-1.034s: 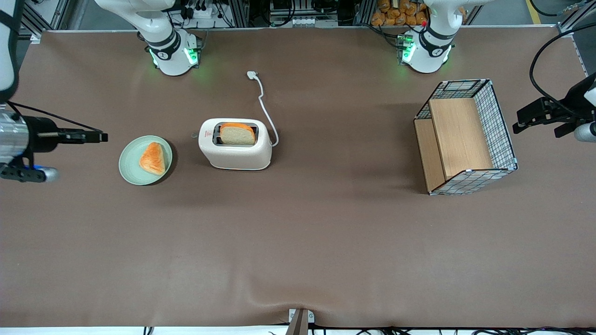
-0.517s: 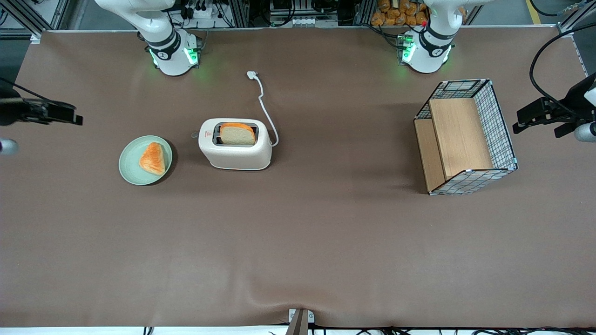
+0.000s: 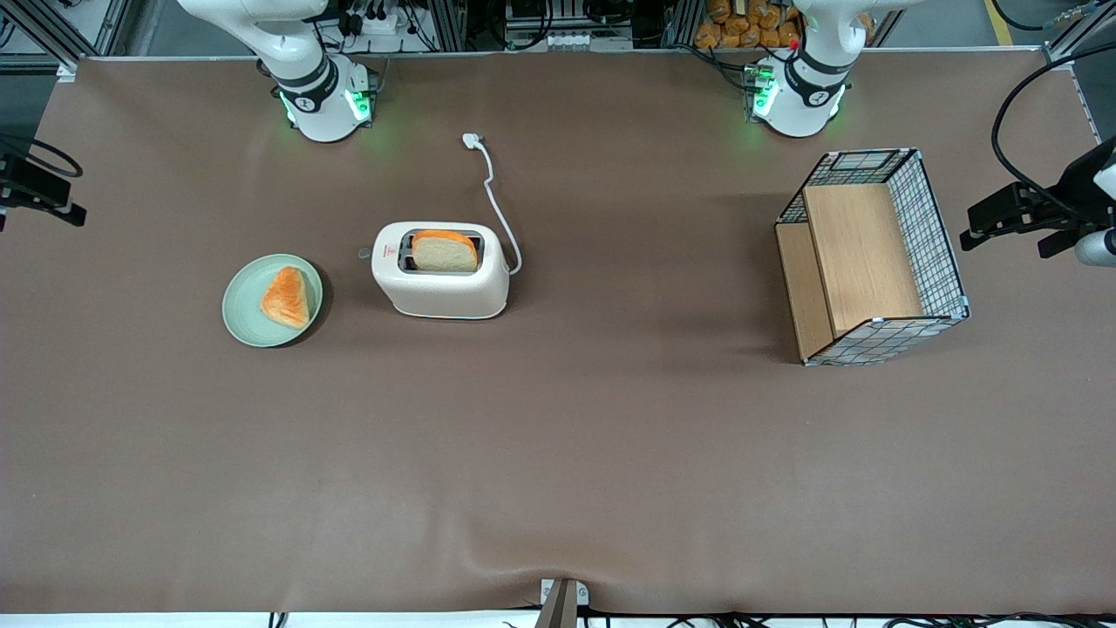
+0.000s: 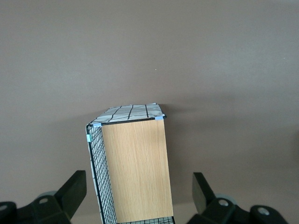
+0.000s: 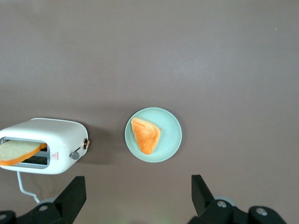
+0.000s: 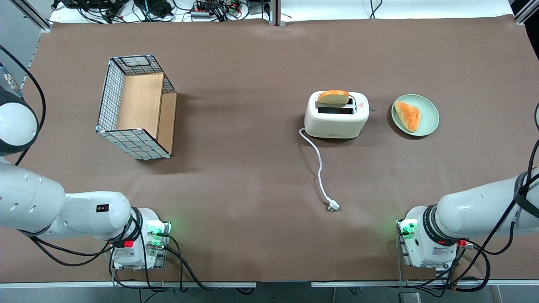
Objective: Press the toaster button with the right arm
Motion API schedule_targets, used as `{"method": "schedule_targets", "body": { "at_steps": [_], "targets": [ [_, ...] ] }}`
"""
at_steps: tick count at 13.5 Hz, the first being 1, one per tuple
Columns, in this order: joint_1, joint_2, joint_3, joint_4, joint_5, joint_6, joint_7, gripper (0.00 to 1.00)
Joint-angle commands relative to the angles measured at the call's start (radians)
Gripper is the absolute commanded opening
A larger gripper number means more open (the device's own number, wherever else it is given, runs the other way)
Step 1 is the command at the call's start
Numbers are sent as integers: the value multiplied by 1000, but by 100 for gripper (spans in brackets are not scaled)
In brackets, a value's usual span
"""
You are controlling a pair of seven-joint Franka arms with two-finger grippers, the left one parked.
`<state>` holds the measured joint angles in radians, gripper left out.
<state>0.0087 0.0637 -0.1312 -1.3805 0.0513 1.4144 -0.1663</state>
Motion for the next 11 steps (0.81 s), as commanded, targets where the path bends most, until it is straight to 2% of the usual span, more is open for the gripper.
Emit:
{"method": "schedule_targets", "body": {
  "at_steps": [1, 4, 8, 11],
  "targets": [
    [-12, -53, 12, -64, -25, 44, -24, 100],
    [5, -71, 25, -93, -41, 58, 4, 100],
    [51, -191, 33, -296, -41, 187, 80, 100],
    [63, -189, 44, -287, -41, 159, 152, 100]
  ]
}}
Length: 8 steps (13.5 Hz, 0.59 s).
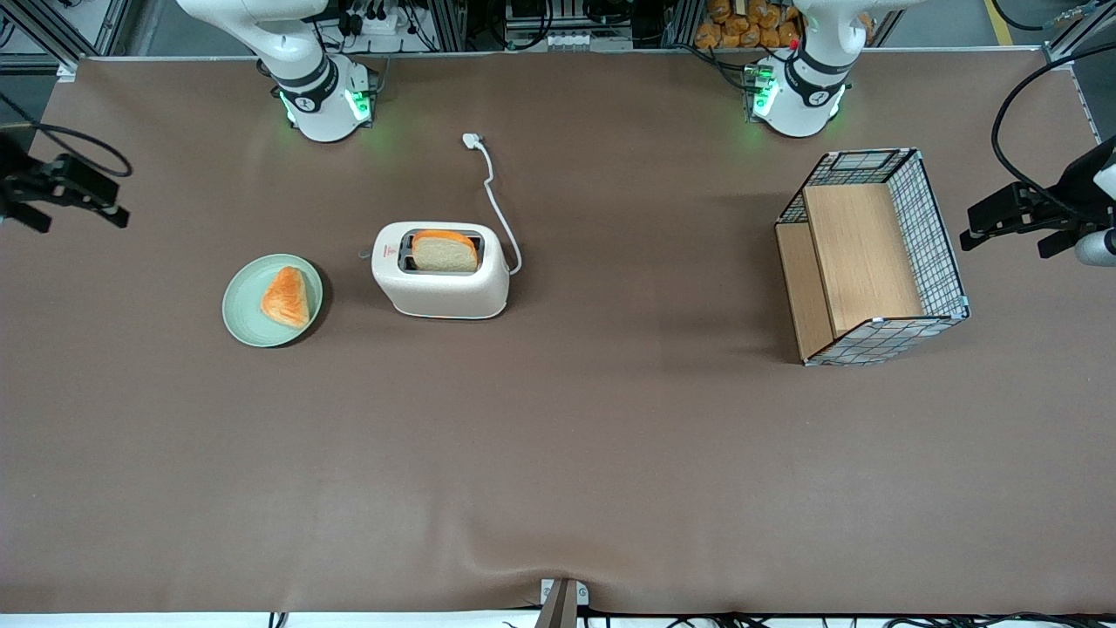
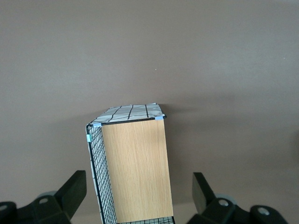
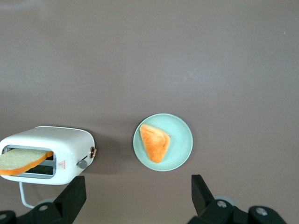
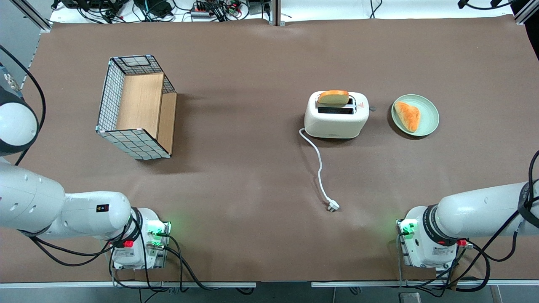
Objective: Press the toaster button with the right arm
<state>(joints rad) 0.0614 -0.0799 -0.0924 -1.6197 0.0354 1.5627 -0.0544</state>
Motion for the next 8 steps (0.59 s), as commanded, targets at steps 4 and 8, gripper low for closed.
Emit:
{"method": "schedule_targets", "body": {
  "at_steps": [4, 8],
  "targets": [
    [14, -50, 17, -45, -25, -10, 33, 100],
    [14, -34, 17, -6, -25, -46, 30, 100]
  ]
}}
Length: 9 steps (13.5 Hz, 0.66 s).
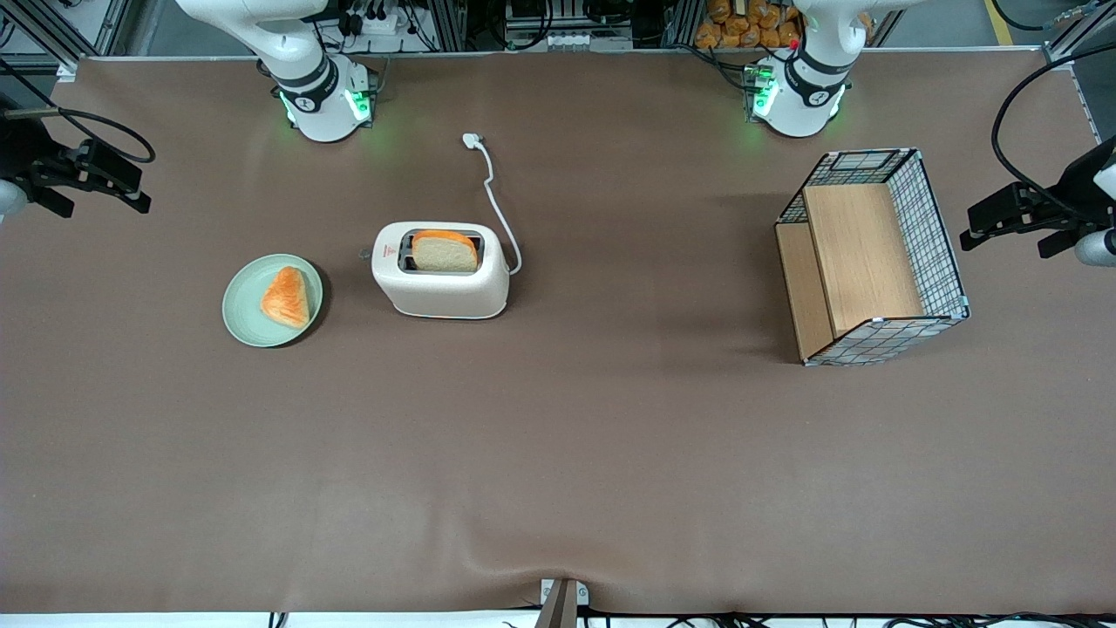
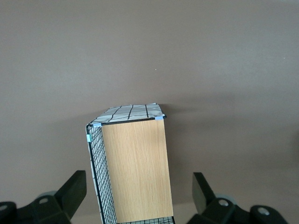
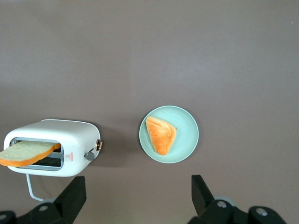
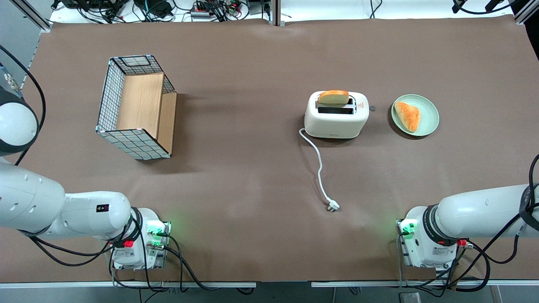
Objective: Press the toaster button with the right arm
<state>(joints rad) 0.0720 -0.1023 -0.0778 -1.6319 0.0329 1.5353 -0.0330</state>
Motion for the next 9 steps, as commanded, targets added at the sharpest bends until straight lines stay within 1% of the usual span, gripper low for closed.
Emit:
{"method": "schedule_targets", "body": {
  "at_steps": [1, 5, 6, 7, 9],
  "targets": [
    [2, -11, 3, 7, -22, -18, 8, 100],
    [-6, -14, 0, 11, -25, -26, 13, 100],
    [0, -13, 3, 12, -31, -26, 13, 100],
    [3, -13, 4, 20, -54, -26, 12, 100],
    [5, -11, 4, 35, -64, -26, 18, 100]
  ]
}}
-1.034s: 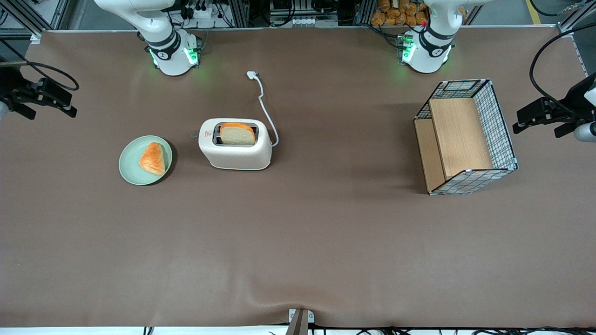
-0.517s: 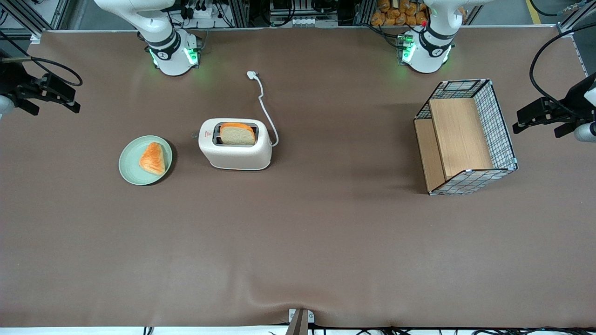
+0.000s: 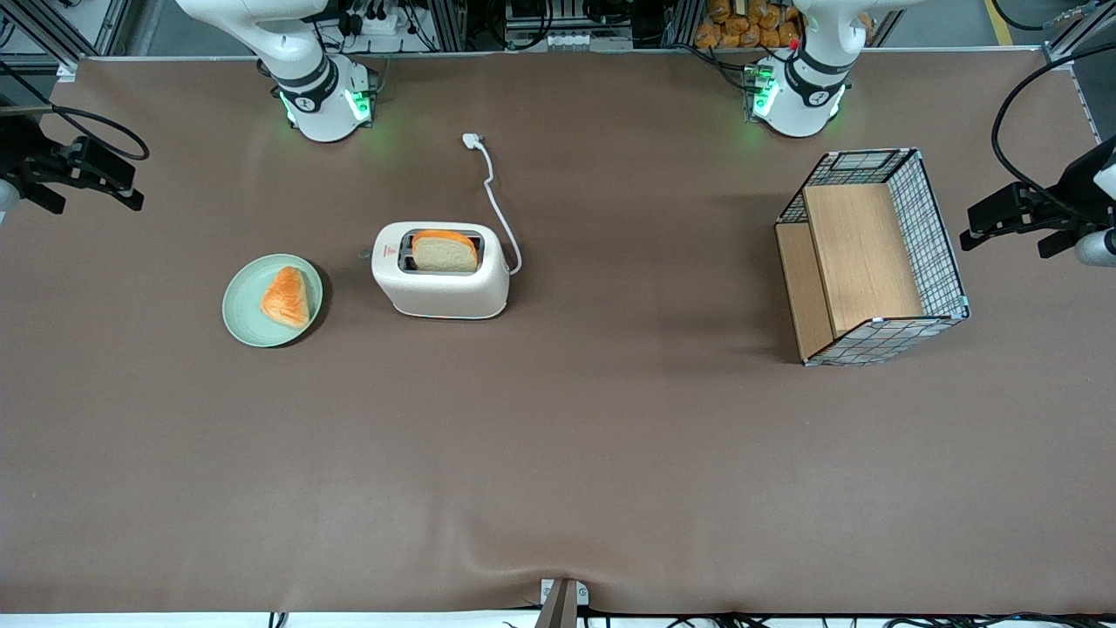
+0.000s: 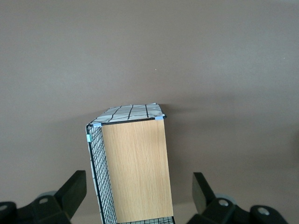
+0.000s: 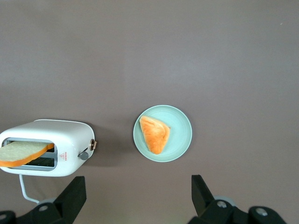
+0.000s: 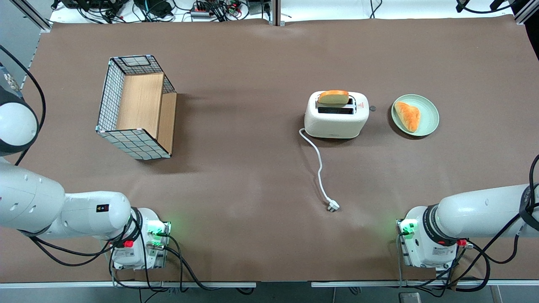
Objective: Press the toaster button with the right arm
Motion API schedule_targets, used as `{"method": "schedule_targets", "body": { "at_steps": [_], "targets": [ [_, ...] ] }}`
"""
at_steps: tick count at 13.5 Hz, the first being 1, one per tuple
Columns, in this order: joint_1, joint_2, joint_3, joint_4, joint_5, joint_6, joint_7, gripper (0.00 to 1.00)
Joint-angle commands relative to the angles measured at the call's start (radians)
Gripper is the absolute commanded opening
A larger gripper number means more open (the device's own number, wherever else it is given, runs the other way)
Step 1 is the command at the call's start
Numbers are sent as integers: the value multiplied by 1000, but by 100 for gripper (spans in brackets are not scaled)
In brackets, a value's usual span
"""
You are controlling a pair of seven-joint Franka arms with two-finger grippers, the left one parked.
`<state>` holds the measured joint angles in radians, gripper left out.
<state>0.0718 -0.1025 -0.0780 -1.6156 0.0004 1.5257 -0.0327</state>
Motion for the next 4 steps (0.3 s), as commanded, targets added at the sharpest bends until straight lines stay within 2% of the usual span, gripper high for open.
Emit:
{"method": "schedule_targets", "body": {
  "at_steps": [1, 4],
  "targets": [
    [3, -11, 4, 20, -31, -16, 17, 100],
    [0, -11, 3, 20, -33, -22, 17, 100]
  ]
}}
